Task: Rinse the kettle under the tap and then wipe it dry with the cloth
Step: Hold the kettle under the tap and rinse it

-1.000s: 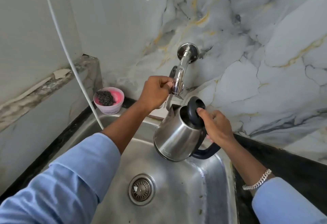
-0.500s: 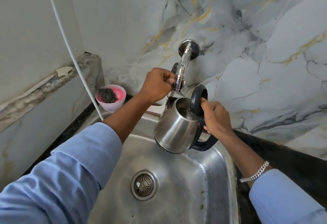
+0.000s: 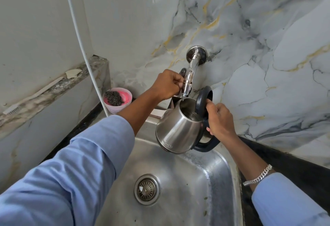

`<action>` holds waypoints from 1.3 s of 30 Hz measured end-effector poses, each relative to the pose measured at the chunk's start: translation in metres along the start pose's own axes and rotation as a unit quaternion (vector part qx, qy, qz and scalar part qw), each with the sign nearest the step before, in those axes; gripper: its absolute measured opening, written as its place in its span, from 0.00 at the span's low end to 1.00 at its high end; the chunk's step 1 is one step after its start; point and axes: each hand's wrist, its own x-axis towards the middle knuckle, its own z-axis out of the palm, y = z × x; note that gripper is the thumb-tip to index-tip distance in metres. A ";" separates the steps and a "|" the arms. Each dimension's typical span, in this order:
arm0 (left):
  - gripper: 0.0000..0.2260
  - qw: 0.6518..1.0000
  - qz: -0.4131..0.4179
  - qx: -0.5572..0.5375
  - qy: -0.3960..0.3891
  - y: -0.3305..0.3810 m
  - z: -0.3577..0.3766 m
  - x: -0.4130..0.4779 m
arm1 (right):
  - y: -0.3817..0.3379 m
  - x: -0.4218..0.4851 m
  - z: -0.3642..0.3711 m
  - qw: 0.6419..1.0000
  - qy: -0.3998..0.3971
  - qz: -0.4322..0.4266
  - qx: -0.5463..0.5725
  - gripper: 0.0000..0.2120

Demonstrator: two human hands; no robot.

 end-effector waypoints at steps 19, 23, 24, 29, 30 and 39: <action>0.11 0.999 0.017 0.007 -0.029 0.002 -0.010 0.001 | 0.009 0.020 0.002 0.999 0.033 -0.002 -0.005 0.27; 0.09 0.998 -0.017 -0.034 -0.041 0.007 -0.014 -0.002 | 0.010 0.021 0.001 0.999 0.032 0.000 -0.001 0.28; 0.08 0.998 -0.020 -0.038 -0.044 0.008 -0.014 -0.003 | 0.010 0.021 0.001 1.000 0.032 -0.001 0.002 0.28; 0.06 0.997 -0.029 -0.052 -0.052 0.010 -0.017 -0.004 | 0.008 0.022 0.000 0.999 0.033 -0.003 0.009 0.27; 0.06 0.996 -0.033 -0.058 -0.055 0.009 -0.017 -0.005 | 0.008 0.021 0.000 0.999 0.033 -0.004 0.009 0.27; 0.13 0.990 -0.059 -0.021 0.126 0.016 0.016 -0.021 | 0.024 -0.001 -0.009 0.998 0.053 -0.018 -0.007 0.35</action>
